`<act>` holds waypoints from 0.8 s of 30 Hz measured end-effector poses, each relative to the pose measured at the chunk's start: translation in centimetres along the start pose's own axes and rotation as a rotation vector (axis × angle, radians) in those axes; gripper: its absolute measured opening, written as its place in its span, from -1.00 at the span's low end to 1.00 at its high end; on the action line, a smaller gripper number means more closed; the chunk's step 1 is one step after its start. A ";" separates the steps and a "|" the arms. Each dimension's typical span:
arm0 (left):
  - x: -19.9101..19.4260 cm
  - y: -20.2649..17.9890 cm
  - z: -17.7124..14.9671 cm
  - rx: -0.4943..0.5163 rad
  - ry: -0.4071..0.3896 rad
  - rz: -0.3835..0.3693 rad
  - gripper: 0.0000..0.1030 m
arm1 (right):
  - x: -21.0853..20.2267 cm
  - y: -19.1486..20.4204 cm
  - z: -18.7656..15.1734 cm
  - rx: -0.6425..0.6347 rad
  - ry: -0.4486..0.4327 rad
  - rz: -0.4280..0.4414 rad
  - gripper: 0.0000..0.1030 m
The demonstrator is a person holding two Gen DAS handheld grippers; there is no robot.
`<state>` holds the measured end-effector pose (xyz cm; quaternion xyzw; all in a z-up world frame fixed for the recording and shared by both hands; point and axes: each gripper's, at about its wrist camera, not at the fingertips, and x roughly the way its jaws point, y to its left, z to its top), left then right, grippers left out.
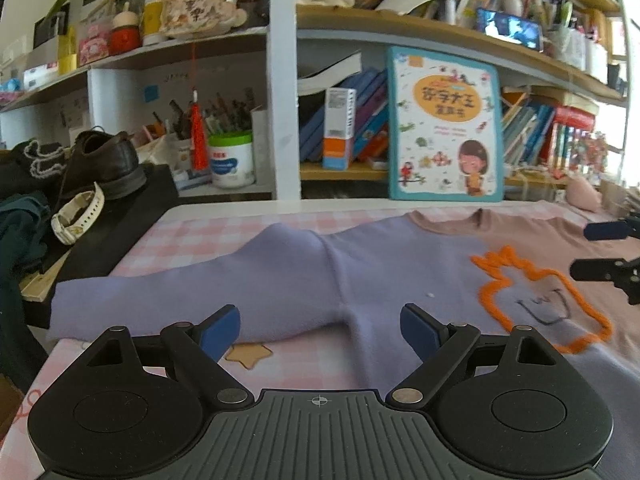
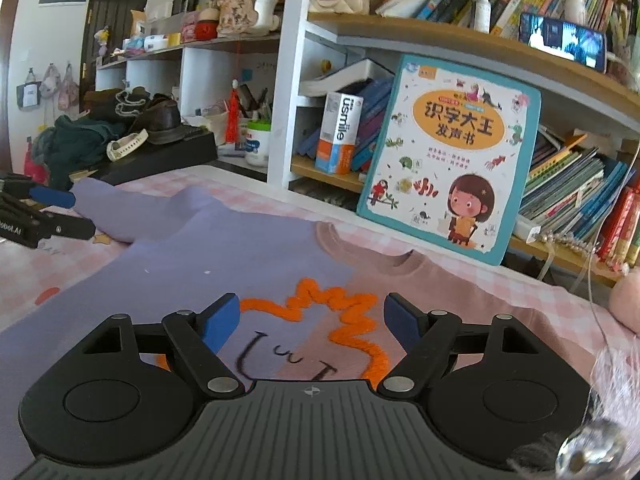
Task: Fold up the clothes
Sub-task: 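Open both grippers and withdraw them from the flattened sweater, then move the left gripper over the lavender sleeve end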
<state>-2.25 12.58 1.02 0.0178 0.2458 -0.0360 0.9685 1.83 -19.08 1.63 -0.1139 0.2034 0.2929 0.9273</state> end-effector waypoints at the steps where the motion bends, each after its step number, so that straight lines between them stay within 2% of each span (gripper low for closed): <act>1: 0.4 0.1 0.2 0.000 0.008 0.009 0.74 | 0.3 -0.2 -0.1 0.000 0.005 0.006 0.51; 7: 2.4 0.7 0.7 0.005 0.059 0.062 0.74 | 2.2 -1.4 -0.6 -0.006 0.034 0.043 0.51; 15: 4.3 2.7 1.3 -0.014 0.109 0.158 0.74 | 3.2 -2.4 -1.2 0.049 0.067 0.053 0.56; 24: 5.7 5.7 1.9 -0.108 0.125 0.232 0.74 | 4.2 -3.3 -1.9 0.097 0.108 0.043 0.65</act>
